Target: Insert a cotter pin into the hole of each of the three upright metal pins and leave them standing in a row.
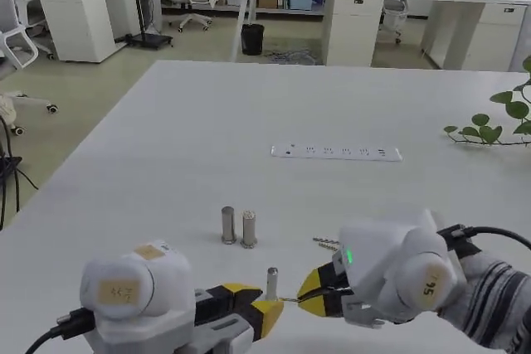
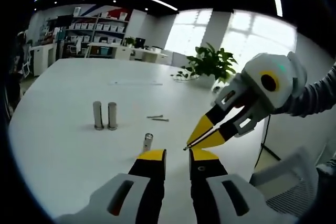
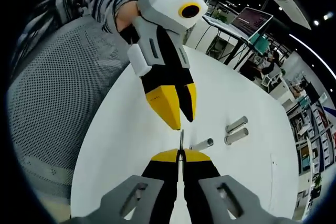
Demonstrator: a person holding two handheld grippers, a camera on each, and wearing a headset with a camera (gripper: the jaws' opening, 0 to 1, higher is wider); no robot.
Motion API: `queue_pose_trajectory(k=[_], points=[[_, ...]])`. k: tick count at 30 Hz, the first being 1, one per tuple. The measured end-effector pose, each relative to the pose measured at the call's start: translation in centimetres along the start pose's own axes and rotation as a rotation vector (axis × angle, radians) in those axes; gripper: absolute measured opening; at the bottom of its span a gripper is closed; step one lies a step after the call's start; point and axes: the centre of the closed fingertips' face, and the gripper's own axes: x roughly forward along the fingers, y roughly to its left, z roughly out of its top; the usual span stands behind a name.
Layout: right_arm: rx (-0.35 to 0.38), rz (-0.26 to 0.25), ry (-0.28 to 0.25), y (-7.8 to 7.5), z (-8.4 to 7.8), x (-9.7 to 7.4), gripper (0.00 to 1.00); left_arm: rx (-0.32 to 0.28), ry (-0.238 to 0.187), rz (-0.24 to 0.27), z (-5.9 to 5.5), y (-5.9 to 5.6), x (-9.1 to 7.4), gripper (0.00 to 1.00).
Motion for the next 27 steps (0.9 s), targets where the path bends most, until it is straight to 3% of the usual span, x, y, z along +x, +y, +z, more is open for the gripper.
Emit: queue_pose_trajectory(k=[3,10,27], points=[[0.018,0.004,-0.035,0.3,0.9,0.0,0.00,-0.008,0.001,-0.005,0.0,-0.2,0.0,0.10],[0.006,-0.007,-0.055,0.4,2.0,-0.2,0.00,-0.036,-0.009,-0.033,0.1,-1.0,0.0,0.03],[0.003,-0.029,-0.063,0.5,2.5,-0.2,0.00,-0.092,-0.012,-0.069,0.0,-1.6,-0.3,0.00]])
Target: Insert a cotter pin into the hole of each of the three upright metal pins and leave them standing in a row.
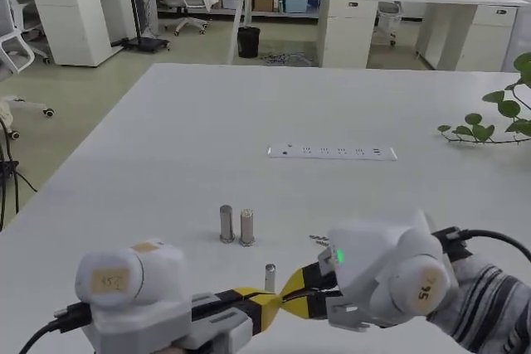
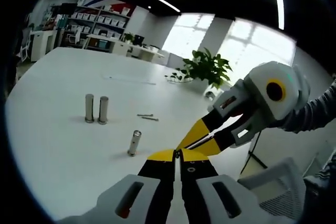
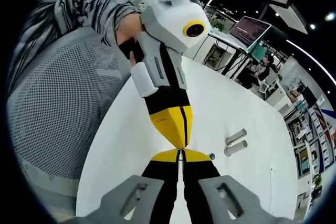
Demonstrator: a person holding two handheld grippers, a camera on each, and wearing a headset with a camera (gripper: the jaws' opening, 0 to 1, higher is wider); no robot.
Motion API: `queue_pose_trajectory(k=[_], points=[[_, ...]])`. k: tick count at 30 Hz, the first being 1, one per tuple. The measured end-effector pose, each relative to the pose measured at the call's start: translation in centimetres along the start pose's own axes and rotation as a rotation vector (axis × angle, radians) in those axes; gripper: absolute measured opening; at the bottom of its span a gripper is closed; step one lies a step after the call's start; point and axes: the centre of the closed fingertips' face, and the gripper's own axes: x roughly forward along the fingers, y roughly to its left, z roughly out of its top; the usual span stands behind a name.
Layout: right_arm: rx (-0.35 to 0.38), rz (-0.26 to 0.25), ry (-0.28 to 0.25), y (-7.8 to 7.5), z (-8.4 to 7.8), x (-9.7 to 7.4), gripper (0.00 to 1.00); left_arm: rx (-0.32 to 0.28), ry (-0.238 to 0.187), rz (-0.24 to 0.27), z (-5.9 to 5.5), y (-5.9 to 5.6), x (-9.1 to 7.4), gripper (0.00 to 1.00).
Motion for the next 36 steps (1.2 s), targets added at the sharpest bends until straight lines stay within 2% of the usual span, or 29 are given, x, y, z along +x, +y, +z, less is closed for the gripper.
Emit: queue_pose_trajectory(k=[4,13,19,24,29,36], points=[[0.004,-0.005,-0.007,-0.1,0.1,-0.1,0.00,0.020,-0.014,-0.010,0.2,-0.1,-0.2,0.00],[0.029,0.006,-0.006,-0.2,-0.1,-0.2,0.00,0.146,-0.020,-0.051,0.6,-0.7,-0.6,0.00],[0.039,0.023,-0.012,0.2,-0.3,-0.3,0.00,0.230,-0.003,-0.091,0.4,-1.1,-1.0,0.00],[0.076,0.057,-0.044,0.8,0.1,-0.4,0.00,0.273,0.014,-0.133,0.0,-1.6,-1.1,0.00],[0.109,0.083,-0.049,1.2,0.1,-0.7,0.00,0.300,0.021,-0.158,-0.1,-1.9,-1.1,0.00],[0.121,0.098,-0.058,1.6,0.2,-0.9,0.00,0.344,0.037,-0.170,-0.6,-2.0,-1.3,0.00]])
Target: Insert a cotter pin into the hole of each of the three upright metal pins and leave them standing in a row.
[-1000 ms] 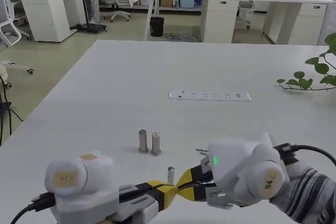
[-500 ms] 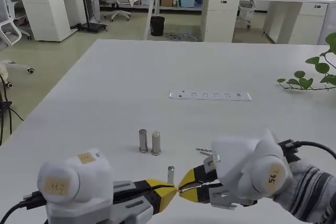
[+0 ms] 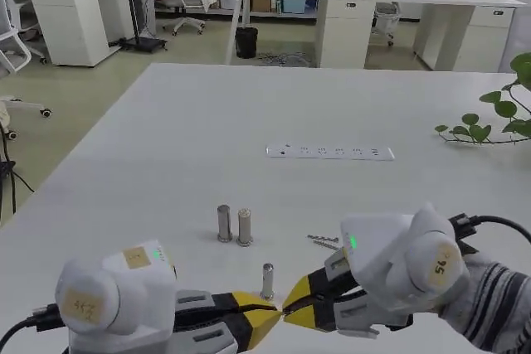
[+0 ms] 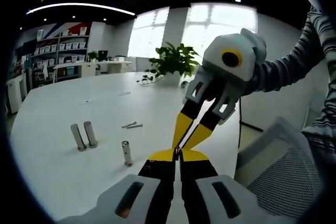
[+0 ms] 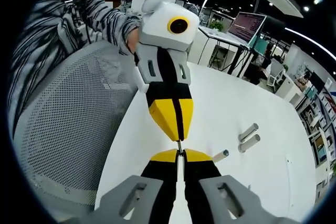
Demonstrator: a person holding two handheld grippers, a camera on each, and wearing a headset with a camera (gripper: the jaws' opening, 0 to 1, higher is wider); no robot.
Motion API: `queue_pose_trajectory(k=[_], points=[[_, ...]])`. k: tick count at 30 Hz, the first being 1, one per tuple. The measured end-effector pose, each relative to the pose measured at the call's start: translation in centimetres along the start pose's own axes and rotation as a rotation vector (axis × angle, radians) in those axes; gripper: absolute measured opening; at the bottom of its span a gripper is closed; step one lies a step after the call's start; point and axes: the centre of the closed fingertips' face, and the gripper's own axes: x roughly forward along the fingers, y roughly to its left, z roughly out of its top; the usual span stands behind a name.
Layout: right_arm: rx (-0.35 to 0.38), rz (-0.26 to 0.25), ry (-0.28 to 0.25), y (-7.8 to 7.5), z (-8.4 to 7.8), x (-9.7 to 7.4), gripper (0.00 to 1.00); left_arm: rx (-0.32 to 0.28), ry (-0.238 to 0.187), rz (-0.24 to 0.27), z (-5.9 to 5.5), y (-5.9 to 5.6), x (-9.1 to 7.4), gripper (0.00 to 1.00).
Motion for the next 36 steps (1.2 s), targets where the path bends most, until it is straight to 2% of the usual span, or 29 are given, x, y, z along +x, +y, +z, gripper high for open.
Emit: queue_pose_trajectory(k=[5,11,14,16,20,25,30,31,33,36], points=[[-0.018,-0.011,0.017,-0.2,-0.1,0.1,0.00,0.029,-0.009,0.046,0.0,0.6,0.1,0.01],[-0.031,-0.062,0.061,-1.4,-0.8,-0.2,0.00,0.064,0.024,0.103,-0.9,1.5,0.4,0.19],[-0.027,-0.080,0.083,-2.0,-1.3,-0.3,0.00,0.079,0.021,0.151,-1.0,2.4,0.4,0.21],[-0.025,-0.093,0.113,-2.4,-1.9,-0.3,0.00,0.086,0.004,0.188,-0.9,3.0,0.4,0.20],[0.018,-0.103,0.128,-2.9,-2.5,-0.3,0.00,0.099,0.000,0.230,-1.0,3.7,0.6,0.22],[0.080,-0.133,0.184,-3.9,-4.0,0.1,0.00,0.104,0.003,0.284,-1.3,4.7,1.1,0.25],[0.104,-0.143,0.202,-4.7,-4.8,0.7,0.00,0.070,-0.009,0.364,-1.7,5.9,1.7,0.25],[0.099,-0.147,0.213,-4.9,-5.1,0.8,0.00,0.068,-0.008,0.364,-1.8,6.0,1.8,0.25],[0.098,-0.145,0.221,-5.1,-5.3,1.1,0.00,0.034,-0.004,0.405,-2.1,6.6,2.0,0.25],[0.098,-0.149,0.242,-5.6,-5.8,1.4,0.00,-0.020,0.002,0.422,-2.8,7.1,2.7,0.24]])
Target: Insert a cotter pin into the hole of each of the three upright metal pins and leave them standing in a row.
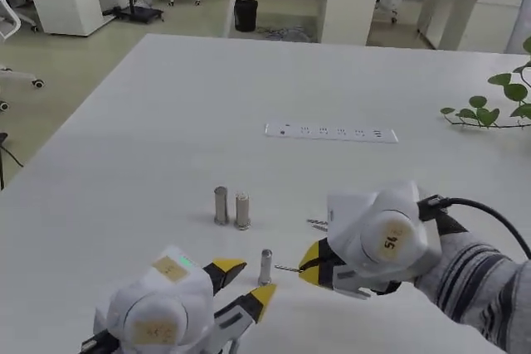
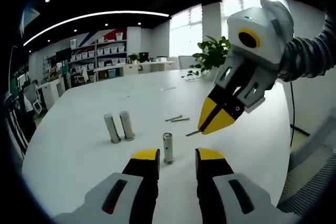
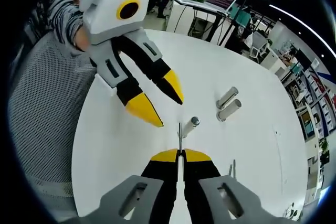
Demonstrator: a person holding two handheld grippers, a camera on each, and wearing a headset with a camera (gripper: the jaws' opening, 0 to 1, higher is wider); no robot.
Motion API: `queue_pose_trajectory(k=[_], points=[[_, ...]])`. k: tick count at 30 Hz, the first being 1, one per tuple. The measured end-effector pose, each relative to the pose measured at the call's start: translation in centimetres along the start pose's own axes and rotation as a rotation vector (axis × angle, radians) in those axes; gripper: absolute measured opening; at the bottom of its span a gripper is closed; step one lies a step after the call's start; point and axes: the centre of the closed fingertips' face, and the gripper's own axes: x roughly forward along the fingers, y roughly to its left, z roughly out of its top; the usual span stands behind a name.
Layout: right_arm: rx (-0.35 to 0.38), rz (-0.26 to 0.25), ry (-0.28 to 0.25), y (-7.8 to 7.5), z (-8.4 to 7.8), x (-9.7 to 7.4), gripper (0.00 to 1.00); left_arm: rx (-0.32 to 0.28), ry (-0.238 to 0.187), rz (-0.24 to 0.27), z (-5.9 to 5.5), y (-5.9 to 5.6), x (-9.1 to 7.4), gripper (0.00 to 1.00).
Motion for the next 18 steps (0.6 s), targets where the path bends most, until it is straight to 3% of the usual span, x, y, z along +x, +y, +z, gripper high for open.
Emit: queue_pose_trajectory(k=[4,18], points=[[0.015,-0.005,0.012,-0.6,-0.4,0.5,0.00,-0.005,0.010,0.034,-0.3,0.5,0.8,0.23],[0.026,-0.011,0.023,-1.6,-1.2,1.4,0.00,-0.033,0.058,0.064,-1.3,1.1,3.8,0.19]])
